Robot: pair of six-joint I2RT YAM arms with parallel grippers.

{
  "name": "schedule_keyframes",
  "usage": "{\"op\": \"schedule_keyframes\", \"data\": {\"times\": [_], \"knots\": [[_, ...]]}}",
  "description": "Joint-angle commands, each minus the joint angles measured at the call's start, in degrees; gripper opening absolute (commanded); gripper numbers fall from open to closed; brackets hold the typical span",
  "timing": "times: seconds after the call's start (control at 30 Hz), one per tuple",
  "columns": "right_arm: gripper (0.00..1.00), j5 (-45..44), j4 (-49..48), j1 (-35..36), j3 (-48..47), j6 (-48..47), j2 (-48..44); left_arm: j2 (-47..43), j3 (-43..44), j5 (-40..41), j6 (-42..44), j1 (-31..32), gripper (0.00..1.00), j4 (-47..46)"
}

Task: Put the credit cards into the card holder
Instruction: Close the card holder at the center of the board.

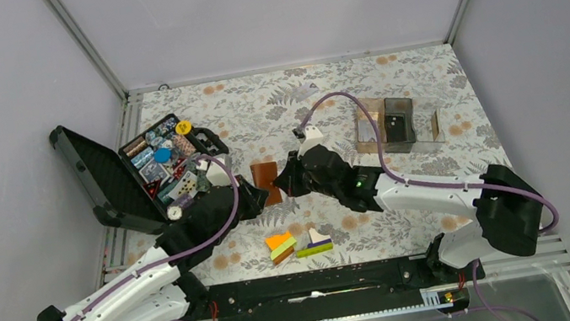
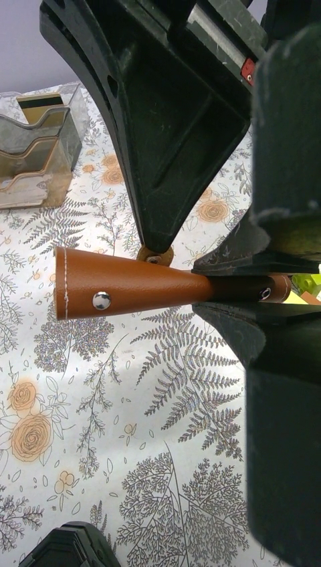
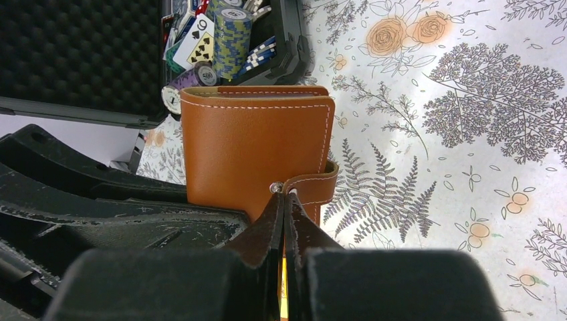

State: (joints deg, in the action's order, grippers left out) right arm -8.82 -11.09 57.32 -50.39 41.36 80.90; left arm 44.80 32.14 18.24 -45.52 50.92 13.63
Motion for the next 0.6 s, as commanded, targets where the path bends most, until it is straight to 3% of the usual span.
{"op": "schedule_keyframes", "data": {"times": [0.0, 0.57], "knots": [[0.0, 0.4, -0.9, 0.0, -2.5, -0.9, 0.9, -0.6, 2.2, -0.4, -0.3, 0.3, 0.0, -4.7], [0.0, 2.4, -3.7, 0.0, -2.4, -0.3, 0.5, 0.6, 2.7, -2.1, -0.2, 0.3, 0.0, -4.3]]}}
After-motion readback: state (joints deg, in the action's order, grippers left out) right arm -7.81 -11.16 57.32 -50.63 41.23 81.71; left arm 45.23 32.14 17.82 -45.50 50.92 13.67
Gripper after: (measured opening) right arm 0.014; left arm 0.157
